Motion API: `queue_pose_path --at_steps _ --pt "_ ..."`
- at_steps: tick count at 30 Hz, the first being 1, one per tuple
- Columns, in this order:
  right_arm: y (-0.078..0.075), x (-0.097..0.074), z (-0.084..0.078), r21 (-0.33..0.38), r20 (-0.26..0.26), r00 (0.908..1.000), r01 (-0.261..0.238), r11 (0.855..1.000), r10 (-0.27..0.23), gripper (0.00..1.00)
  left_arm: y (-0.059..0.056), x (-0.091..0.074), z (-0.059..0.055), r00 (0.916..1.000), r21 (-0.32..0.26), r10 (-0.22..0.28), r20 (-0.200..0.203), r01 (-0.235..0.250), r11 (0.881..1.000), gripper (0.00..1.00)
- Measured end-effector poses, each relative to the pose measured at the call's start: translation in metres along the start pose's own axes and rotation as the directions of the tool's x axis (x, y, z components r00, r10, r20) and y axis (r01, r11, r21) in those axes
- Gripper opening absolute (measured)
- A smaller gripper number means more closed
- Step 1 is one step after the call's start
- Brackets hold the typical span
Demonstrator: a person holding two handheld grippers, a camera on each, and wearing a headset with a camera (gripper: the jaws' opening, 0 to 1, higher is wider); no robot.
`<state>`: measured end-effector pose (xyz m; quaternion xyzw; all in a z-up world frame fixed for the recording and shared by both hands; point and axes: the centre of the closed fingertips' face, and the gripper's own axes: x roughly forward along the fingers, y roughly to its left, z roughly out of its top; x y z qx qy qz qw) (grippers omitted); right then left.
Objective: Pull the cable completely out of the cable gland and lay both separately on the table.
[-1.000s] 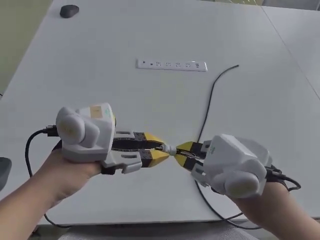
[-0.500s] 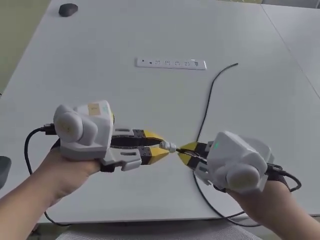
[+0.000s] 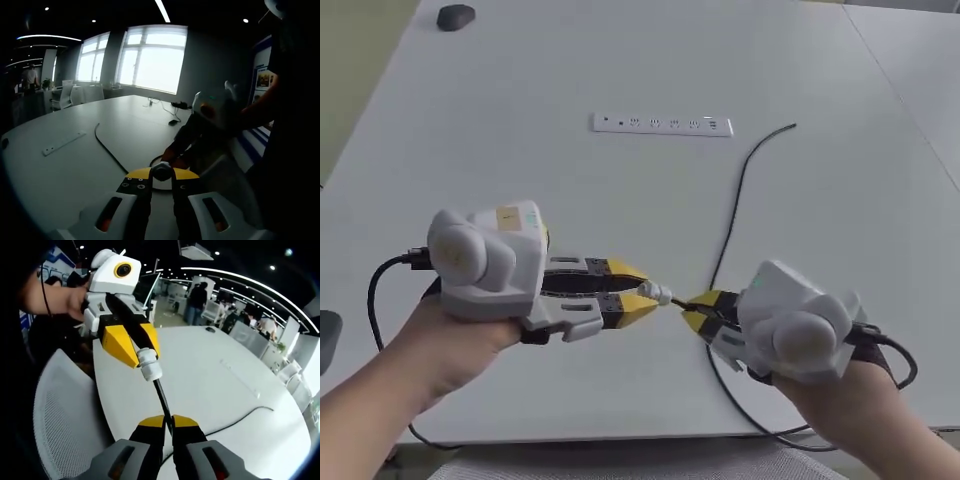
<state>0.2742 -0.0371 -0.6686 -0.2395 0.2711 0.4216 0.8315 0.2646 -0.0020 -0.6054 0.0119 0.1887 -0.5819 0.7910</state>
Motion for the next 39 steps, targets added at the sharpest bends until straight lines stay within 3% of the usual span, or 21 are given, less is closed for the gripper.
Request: queue_pose_path --at_steps 2,10,19,35,39 --pt "-0.004 0.001 -0.009 0.008 -0.017 0.9998 0.012 1.000 -0.012 0.00 0.002 -0.002 0.002 0.9998 -0.022 0.001 0.020 -0.001 1.000 0.15" --pt "-0.014 -0.004 -0.025 0.078 -0.034 0.9990 0.033 0.996 -0.030 0.00 0.002 -0.002 -0.003 1.0000 -0.018 0.006 0.007 -0.006 1.000 0.15" --pt "-0.016 -0.003 -0.018 0.060 -0.022 0.9990 0.039 0.997 -0.038 0.00 0.001 0.000 -0.008 0.9999 -0.006 0.007 -0.008 -0.007 1.000 0.15" --pt "-0.027 0.007 -0.001 0.013 -0.032 0.9984 0.046 0.999 -0.046 0.00 0.004 -0.010 -0.022 0.9989 -0.037 0.045 0.013 -0.044 0.998 0.15" --pt "-0.029 0.015 0.003 0.001 -0.046 0.9978 0.047 0.999 -0.047 0.00 0.006 -0.012 -0.032 0.9982 -0.040 0.060 -0.005 -0.060 0.997 0.15"
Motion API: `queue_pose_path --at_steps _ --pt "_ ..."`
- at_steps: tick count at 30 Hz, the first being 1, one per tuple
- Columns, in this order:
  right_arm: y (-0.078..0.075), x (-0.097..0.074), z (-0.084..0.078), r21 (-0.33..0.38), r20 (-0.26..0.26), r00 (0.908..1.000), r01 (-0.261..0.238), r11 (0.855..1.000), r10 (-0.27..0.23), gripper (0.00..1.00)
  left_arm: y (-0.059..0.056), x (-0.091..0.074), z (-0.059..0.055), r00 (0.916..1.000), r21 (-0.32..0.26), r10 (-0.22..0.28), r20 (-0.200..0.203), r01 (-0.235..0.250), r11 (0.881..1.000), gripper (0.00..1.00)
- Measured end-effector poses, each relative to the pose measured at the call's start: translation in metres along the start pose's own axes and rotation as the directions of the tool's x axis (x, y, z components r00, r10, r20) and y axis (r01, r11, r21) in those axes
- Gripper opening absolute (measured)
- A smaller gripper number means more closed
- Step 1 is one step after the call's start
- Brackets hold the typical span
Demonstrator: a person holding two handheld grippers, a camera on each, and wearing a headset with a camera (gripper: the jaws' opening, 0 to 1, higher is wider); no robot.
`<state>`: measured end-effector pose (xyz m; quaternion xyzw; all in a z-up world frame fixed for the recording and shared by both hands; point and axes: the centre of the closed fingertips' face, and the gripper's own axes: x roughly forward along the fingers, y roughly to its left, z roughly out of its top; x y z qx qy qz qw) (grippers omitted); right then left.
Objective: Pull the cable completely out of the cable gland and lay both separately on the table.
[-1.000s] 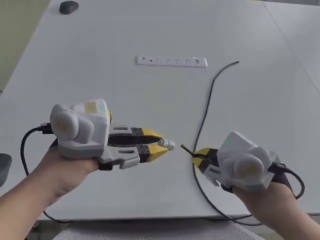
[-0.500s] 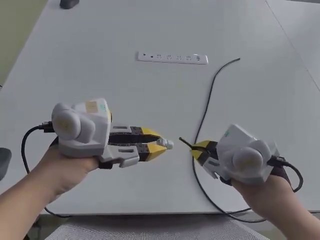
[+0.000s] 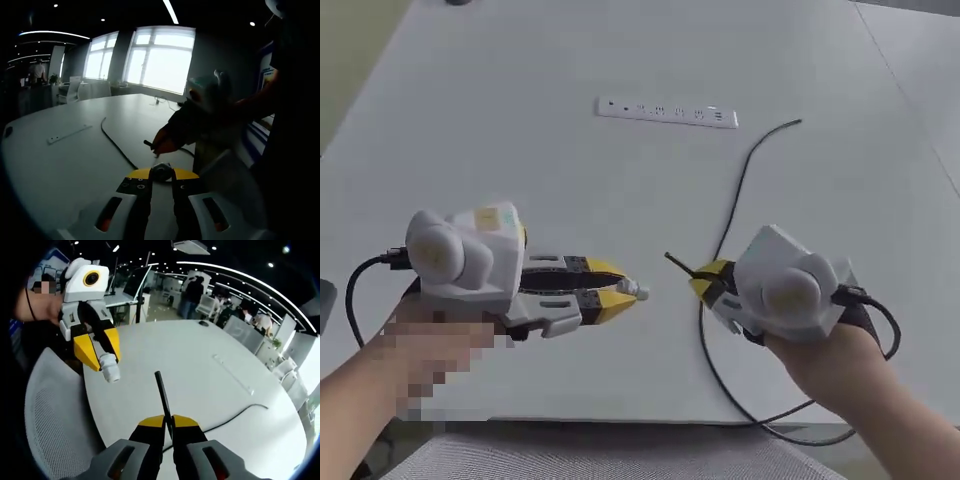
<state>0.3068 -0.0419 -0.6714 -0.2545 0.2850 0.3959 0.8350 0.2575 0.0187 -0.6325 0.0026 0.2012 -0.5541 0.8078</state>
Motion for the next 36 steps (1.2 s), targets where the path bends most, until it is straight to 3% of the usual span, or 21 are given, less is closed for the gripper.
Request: queue_pose_path --at_steps 11,24,30,36 --pt "0.006 0.018 0.018 -0.061 -0.003 0.9999 -0.010 0.998 0.010 0.00 0.007 -0.013 -0.012 0.9995 -0.025 0.031 0.010 -0.031 0.999 0.15" --pt "0.008 0.037 0.044 -0.108 0.006 0.9999 -0.013 0.994 0.014 0.00 0.013 -0.025 -0.037 0.9987 -0.058 0.052 0.001 -0.051 0.997 0.15" --pt "0.017 0.051 0.059 -0.154 0.005 0.9993 -0.035 0.987 0.036 0.00 0.018 -0.032 -0.044 0.9979 -0.066 0.064 0.008 -0.063 0.996 0.15" --pt "0.031 0.069 0.071 -0.193 0.000 0.9977 -0.067 0.979 0.068 0.00 0.022 -0.036 -0.058 0.9973 -0.082 0.074 0.006 -0.073 0.994 0.15"
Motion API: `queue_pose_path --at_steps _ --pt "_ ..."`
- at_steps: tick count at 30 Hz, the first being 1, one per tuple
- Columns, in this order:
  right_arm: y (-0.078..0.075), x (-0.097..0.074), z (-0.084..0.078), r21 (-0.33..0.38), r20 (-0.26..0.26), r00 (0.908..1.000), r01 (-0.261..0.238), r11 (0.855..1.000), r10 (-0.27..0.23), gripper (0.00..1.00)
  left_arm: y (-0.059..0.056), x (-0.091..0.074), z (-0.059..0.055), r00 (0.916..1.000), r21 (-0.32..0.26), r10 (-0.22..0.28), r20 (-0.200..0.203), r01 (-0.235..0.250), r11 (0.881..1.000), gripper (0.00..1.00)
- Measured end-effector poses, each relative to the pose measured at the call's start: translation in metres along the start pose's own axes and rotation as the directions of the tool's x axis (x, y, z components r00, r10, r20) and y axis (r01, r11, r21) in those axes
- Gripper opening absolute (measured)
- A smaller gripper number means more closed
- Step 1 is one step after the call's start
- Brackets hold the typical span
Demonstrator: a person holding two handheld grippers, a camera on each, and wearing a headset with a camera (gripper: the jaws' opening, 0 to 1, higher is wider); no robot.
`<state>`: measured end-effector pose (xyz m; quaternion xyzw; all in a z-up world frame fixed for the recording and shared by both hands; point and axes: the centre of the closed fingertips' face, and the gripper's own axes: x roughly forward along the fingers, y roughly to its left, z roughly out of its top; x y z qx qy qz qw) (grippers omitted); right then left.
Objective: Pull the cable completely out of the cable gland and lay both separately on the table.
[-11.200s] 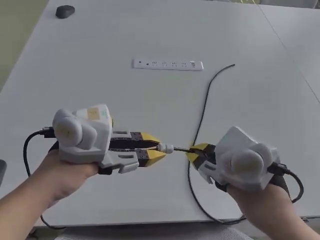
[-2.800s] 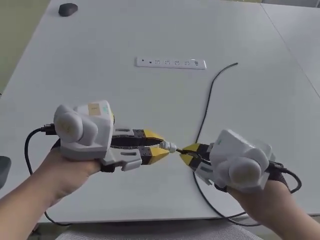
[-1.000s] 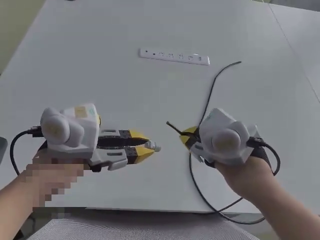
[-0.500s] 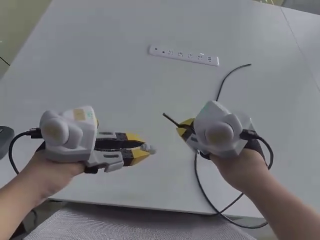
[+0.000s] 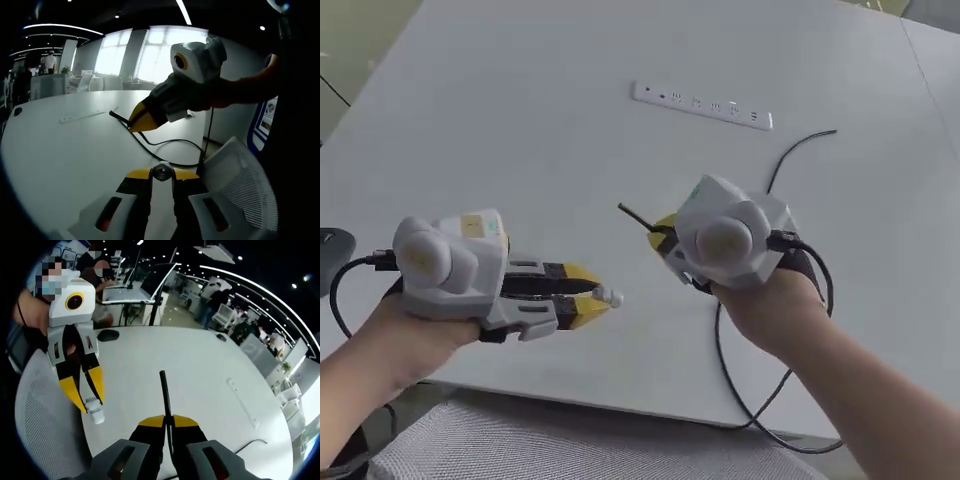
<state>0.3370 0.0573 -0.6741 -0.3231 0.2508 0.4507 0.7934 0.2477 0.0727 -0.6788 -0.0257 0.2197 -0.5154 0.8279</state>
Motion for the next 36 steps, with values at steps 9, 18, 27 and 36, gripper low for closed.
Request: queue_pose_path --at_steps 9,18,27,36 --pt "0.019 0.030 0.015 -0.081 -0.010 0.9978 -0.066 0.995 0.065 0.00 0.009 -0.002 -0.023 0.9999 -0.032 0.014 0.001 -0.014 0.999 0.15" --pt "0.033 0.062 0.029 -0.121 -0.014 0.9931 -0.118 0.986 0.117 0.00 0.022 -0.004 -0.033 0.9994 -0.045 0.034 -0.001 -0.034 0.998 0.15" --pt "0.055 0.092 0.018 -0.158 -0.044 0.9795 -0.201 0.967 0.197 0.00 0.037 0.000 -0.053 0.9981 -0.069 0.060 -0.014 -0.060 0.996 0.15" --pt "0.072 0.118 -0.001 -0.100 -0.087 0.9637 -0.261 0.960 0.252 0.00 0.051 0.010 -0.076 0.9968 -0.117 0.073 -0.031 -0.076 0.990 0.15"
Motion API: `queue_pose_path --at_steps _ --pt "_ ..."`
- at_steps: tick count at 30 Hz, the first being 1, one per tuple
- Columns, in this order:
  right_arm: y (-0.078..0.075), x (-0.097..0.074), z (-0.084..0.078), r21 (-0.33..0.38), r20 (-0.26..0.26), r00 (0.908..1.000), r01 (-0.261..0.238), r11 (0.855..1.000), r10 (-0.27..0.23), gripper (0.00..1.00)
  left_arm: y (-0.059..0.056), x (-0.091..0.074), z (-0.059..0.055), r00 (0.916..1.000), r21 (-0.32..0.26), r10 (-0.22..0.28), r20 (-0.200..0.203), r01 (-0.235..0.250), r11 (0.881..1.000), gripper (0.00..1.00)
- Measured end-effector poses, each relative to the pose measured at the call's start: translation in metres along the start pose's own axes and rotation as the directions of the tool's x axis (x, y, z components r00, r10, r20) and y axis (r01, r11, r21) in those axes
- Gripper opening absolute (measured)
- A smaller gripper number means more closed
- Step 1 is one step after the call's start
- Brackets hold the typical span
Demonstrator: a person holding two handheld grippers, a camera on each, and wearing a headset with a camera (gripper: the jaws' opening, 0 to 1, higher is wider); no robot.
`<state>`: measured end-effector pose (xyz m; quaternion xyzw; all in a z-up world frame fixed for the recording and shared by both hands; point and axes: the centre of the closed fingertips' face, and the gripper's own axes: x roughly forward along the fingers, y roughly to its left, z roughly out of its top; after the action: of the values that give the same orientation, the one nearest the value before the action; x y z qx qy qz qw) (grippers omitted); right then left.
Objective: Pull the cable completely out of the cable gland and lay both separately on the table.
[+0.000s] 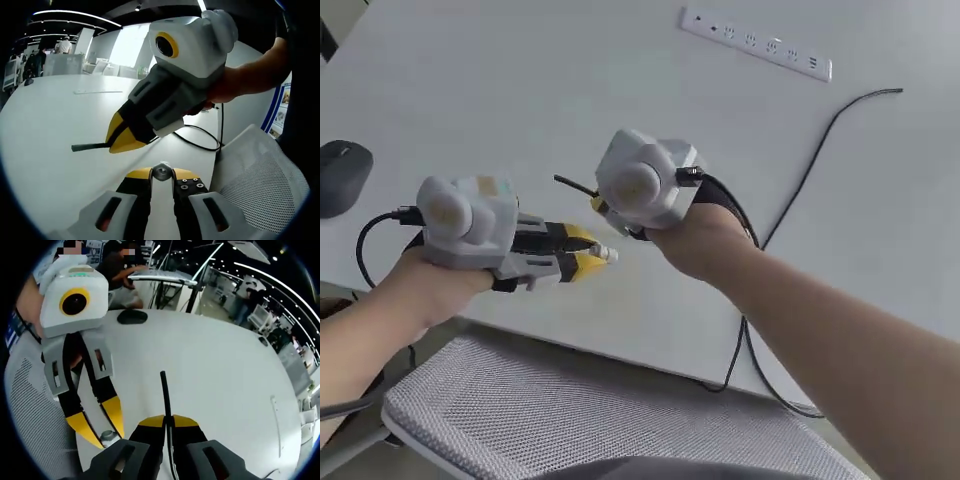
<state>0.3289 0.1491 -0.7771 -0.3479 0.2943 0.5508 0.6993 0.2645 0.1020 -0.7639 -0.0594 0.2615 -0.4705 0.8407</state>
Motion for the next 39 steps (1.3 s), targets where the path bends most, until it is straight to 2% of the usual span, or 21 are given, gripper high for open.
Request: queue_pose_path --at_steps 2,4,11,16,22,24,28,35,39 --pt "0.003 0.007 -0.003 0.033 -0.006 0.9995 -0.031 0.999 0.031 0.00 0.003 0.002 -0.006 0.9999 -0.008 -0.001 -0.013 0.001 1.000 0.16" --pt "0.002 0.012 -0.005 0.018 -0.011 0.9996 -0.027 0.999 0.027 0.00 0.006 0.002 -0.009 0.9998 -0.014 0.002 -0.017 -0.002 1.000 0.16" --pt "0.002 0.029 -0.012 0.019 -0.043 0.9973 -0.058 0.998 0.059 0.00 0.012 0.005 -0.018 0.9993 -0.026 0.008 -0.037 -0.009 1.000 0.16" --pt "0.005 0.031 -0.009 0.014 -0.040 0.9968 -0.069 0.997 0.070 0.00 0.015 0.007 -0.023 0.9986 -0.025 0.016 -0.050 -0.018 1.000 0.16" --pt "0.010 0.037 -0.014 0.013 -0.055 0.9956 -0.076 0.997 0.076 0.00 0.015 0.010 -0.029 0.9980 -0.033 0.013 -0.061 -0.015 0.999 0.16" --pt "0.009 0.038 -0.014 0.014 -0.059 0.9953 -0.076 0.997 0.077 0.00 0.015 0.012 -0.032 0.9966 -0.018 0.014 -0.081 -0.015 1.000 0.16" --pt "0.009 0.039 -0.015 0.015 -0.063 0.9949 -0.077 0.997 0.078 0.00 0.015 0.013 -0.035 0.9952 -0.001 0.008 -0.097 -0.008 1.000 0.16" --pt "0.009 0.042 -0.017 0.027 -0.069 0.9940 -0.082 0.996 0.084 0.00 0.016 0.013 -0.036 0.9946 0.003 0.009 -0.103 -0.009 1.000 0.16" --pt "0.010 0.042 -0.017 0.026 -0.067 0.9937 -0.088 0.996 0.090 0.00 0.015 0.014 -0.036 0.9924 0.030 0.009 -0.123 -0.005 1.000 0.16"
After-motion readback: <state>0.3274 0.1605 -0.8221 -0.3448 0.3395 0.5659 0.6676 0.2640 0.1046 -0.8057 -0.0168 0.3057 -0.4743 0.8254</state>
